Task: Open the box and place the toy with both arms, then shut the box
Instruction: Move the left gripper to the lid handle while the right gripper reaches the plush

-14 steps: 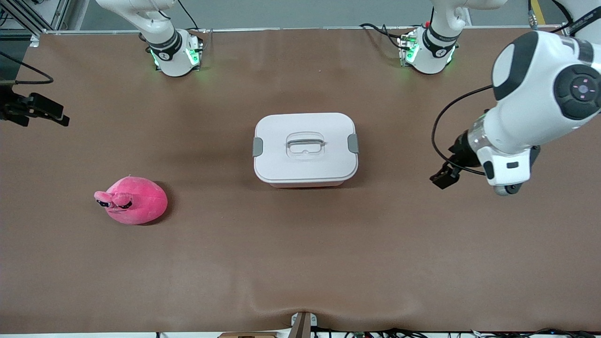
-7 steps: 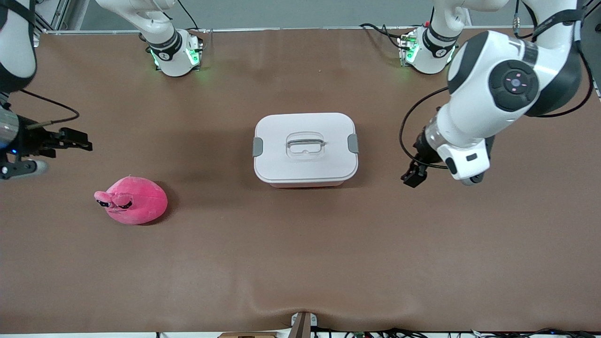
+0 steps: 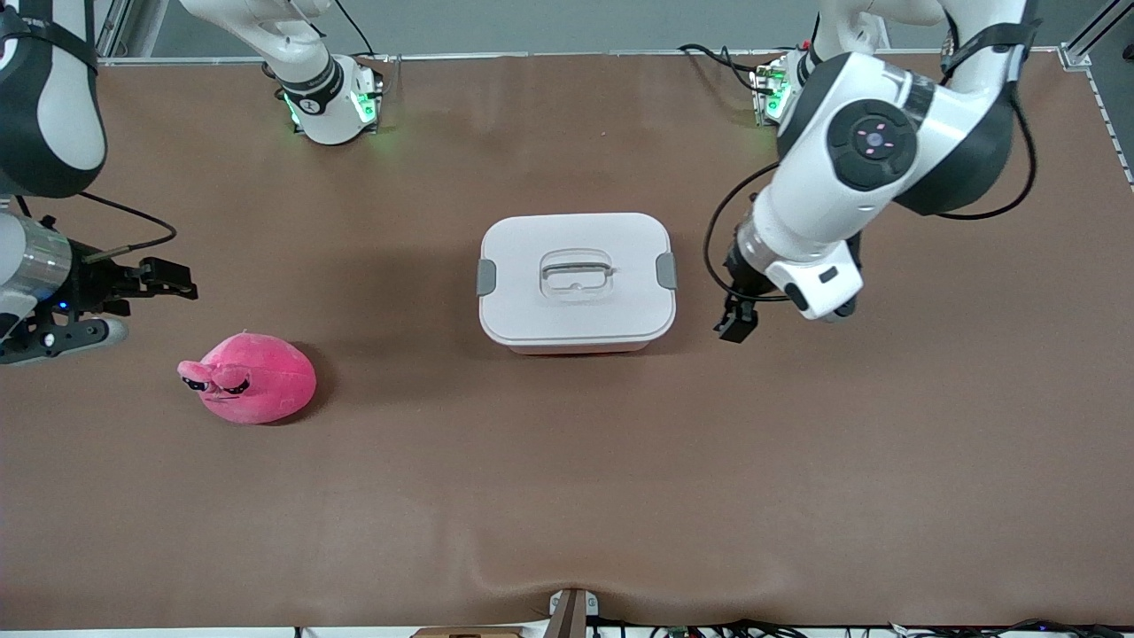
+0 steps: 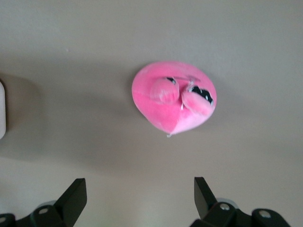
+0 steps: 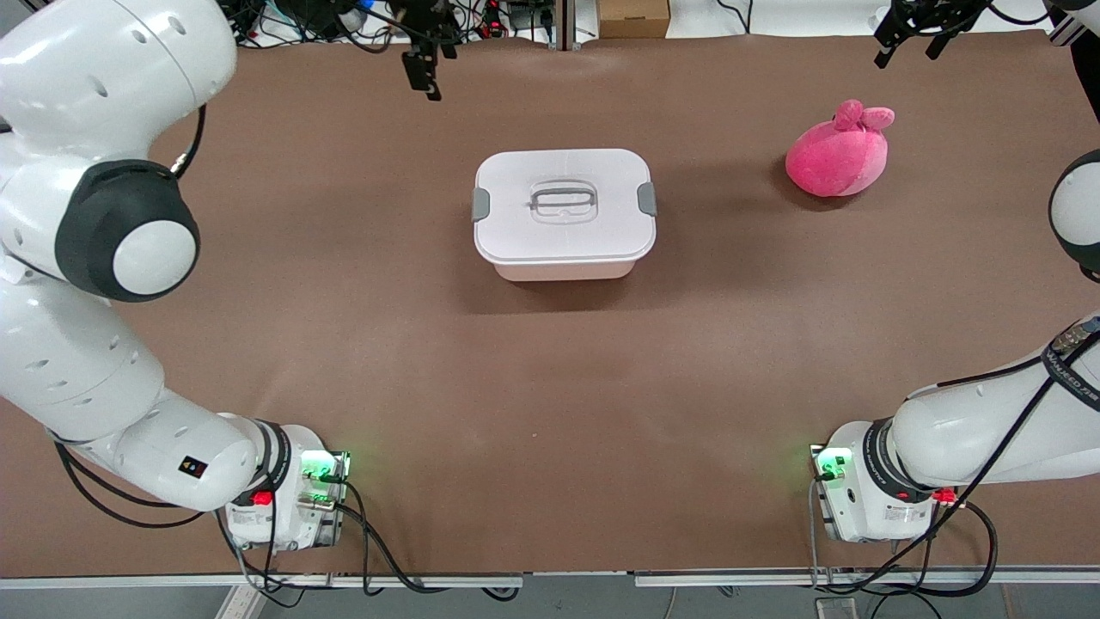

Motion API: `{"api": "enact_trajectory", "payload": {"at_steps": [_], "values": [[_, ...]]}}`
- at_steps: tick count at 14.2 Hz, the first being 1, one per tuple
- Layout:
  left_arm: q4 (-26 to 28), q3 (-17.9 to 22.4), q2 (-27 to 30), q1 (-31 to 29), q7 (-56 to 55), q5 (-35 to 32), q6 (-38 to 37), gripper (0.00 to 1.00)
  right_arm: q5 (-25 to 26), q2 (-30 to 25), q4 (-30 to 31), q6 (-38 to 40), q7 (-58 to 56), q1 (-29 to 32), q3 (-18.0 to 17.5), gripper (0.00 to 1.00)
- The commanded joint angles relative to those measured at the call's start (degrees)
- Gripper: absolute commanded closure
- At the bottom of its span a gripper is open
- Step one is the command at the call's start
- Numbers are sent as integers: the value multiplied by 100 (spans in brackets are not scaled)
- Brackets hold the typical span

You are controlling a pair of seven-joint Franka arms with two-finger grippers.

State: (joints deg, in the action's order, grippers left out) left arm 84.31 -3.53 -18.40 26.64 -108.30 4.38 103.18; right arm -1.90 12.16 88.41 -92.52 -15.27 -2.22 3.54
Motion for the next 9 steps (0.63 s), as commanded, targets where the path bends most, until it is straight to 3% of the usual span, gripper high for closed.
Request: {"api": "enact_trajectory", "payload": {"at_steps": [1,9], "values": [[-11,36,-198,236,-594,19,255,0,-3,155,1,-265,-64,2,6,0],[-2,63,-778,1193,-2123,-94,879,0,50,515,1,-995,-64,64,15,0]]}}
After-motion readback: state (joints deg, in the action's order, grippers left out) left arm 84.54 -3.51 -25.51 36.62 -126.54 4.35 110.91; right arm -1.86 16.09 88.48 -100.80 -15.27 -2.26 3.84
